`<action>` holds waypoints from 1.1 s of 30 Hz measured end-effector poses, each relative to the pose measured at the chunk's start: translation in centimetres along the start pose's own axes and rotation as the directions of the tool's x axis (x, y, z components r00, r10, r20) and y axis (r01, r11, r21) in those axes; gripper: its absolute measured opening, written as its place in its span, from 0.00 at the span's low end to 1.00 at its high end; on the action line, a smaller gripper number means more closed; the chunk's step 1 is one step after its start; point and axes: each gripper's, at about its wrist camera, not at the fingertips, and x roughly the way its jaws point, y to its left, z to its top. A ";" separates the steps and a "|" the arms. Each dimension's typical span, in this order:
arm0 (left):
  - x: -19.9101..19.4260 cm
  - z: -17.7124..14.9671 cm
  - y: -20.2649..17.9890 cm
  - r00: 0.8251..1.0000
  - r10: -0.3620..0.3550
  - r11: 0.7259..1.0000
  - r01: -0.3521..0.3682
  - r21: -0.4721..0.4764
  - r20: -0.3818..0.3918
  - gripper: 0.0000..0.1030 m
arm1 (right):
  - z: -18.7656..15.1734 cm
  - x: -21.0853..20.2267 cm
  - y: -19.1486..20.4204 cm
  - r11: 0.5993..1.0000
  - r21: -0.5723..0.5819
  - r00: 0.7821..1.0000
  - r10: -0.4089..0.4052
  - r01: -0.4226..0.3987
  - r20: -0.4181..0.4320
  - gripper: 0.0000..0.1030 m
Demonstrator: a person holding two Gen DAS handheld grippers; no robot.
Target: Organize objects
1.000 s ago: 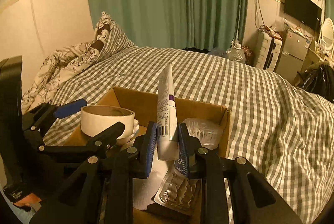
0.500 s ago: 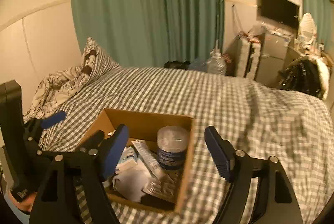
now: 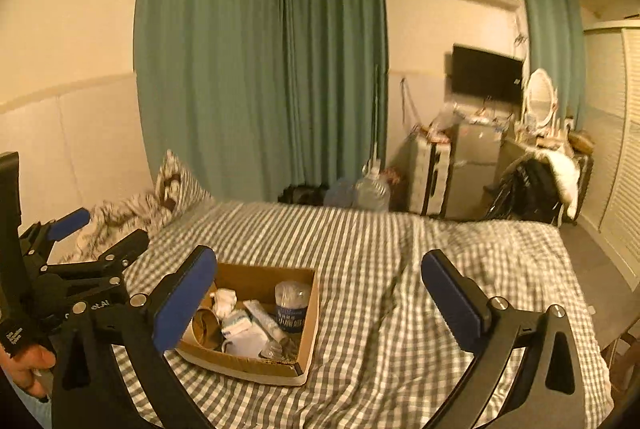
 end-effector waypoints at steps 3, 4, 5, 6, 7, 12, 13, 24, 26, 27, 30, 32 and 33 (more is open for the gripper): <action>-1.8 -0.2 0.4 1.000 0.014 1.000 -0.014 -0.028 0.017 1.00 | 0.1 -2.6 0.0 1.000 0.023 0.999 -0.005 0.004 0.045 1.00; -2.5 -0.5 0.7 1.000 0.015 0.999 -0.014 -0.046 0.024 1.00 | -0.1 -3.1 -0.1 1.000 0.026 0.999 -0.002 0.001 0.052 1.00; -3.0 -0.8 0.8 0.999 0.015 0.998 -0.013 -0.061 0.029 1.00 | -0.3 -3.8 0.0 1.000 0.031 0.998 -0.005 0.003 0.062 1.00; -3.5 -1.1 0.9 0.999 0.015 0.997 -0.012 -0.076 0.034 1.00 | -0.6 -4.1 -0.1 0.999 0.033 0.998 -0.009 0.006 0.068 1.00; -4.0 -1.7 1.1 0.999 0.015 0.996 -0.011 -0.088 0.043 1.00 | -0.9 -4.4 -0.2 0.999 0.034 0.997 -0.016 0.013 0.079 1.00; -5.0 -6.0 0.8 0.995 0.079 0.992 -0.072 -0.103 0.057 1.00 | -4.9 -3.9 -0.5 0.999 0.023 0.994 -0.032 0.030 0.108 1.00; -4.7 -7.1 0.7 0.995 0.084 0.992 -0.079 -0.099 0.050 1.00 | -5.7 -3.3 -0.5 0.999 0.013 0.995 -0.032 0.031 0.098 1.00; -1.5 -11.6 0.0 0.991 0.117 0.990 -0.121 -0.070 -0.062 1.00 | -11.8 3.4 -0.2 0.996 -0.046 0.995 -0.083 0.081 -0.058 1.00; -1.4 -11.8 0.1 0.992 0.103 0.991 -0.108 -0.083 -0.068 1.00 | -12.0 3.7 -0.2 0.995 -0.048 0.994 -0.086 0.083 -0.064 1.00; -1.4 -11.9 0.2 0.993 0.096 0.991 -0.102 -0.089 -0.070 1.00 | -12.0 3.7 -0.1 0.995 -0.051 0.994 -0.085 0.082 -0.067 1.00; -1.5 -11.8 0.2 0.992 0.098 0.991 -0.104 -0.083 -0.074 1.00 | -11.8 3.5 0.0 0.996 -0.052 0.994 -0.081 0.078 -0.066 1.00; -1.7 -11.7 0.2 0.993 0.097 0.992 -0.103 -0.078 -0.073 1.00 | -11.7 3.4 0.1 0.996 -0.055 0.995 -0.081 0.077 -0.064 1.00; -1.7 -11.7 0.1 0.993 0.094 0.992 -0.100 -0.078 -0.072 1.00 | -11.6 3.2 0.1 0.995 -0.055 0.995 -0.081 0.078 -0.063 1.00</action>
